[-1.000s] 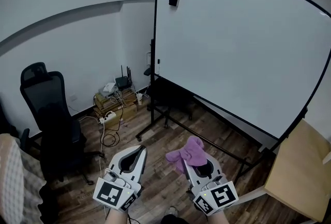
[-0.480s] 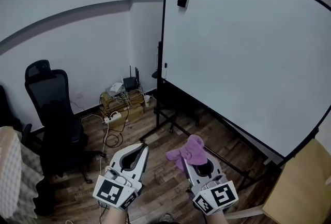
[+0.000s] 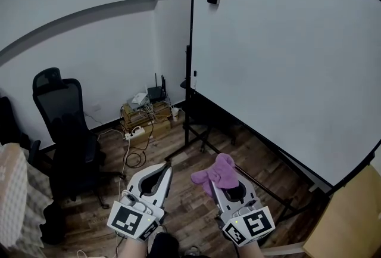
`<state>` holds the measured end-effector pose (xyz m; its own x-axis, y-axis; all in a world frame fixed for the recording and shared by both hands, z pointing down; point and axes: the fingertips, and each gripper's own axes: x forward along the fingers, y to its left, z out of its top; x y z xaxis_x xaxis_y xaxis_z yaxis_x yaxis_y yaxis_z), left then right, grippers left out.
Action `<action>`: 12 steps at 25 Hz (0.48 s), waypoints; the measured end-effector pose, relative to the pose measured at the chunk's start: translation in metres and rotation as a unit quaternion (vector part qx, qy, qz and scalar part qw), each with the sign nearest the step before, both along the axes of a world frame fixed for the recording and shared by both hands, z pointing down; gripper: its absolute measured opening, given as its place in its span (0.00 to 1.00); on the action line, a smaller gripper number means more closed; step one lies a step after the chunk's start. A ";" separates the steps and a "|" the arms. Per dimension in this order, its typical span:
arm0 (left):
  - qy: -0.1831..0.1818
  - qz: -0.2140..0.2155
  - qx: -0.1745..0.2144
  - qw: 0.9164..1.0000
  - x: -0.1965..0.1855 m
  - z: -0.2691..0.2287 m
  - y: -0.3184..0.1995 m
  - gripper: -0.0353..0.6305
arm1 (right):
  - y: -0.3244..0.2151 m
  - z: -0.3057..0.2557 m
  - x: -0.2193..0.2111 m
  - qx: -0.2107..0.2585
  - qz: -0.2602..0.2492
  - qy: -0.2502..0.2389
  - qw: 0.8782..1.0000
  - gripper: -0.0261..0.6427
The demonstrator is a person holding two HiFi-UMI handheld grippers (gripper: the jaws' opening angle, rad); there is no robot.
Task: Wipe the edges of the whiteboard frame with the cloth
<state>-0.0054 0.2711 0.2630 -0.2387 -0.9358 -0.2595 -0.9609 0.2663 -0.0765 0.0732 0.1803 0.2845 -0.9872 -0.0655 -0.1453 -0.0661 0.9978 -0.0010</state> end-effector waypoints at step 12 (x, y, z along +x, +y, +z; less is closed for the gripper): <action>0.009 0.018 -0.001 1.000 -0.045 0.006 -0.019 0.08 | -0.016 0.004 -0.041 -0.006 0.018 0.007 1.000 0.20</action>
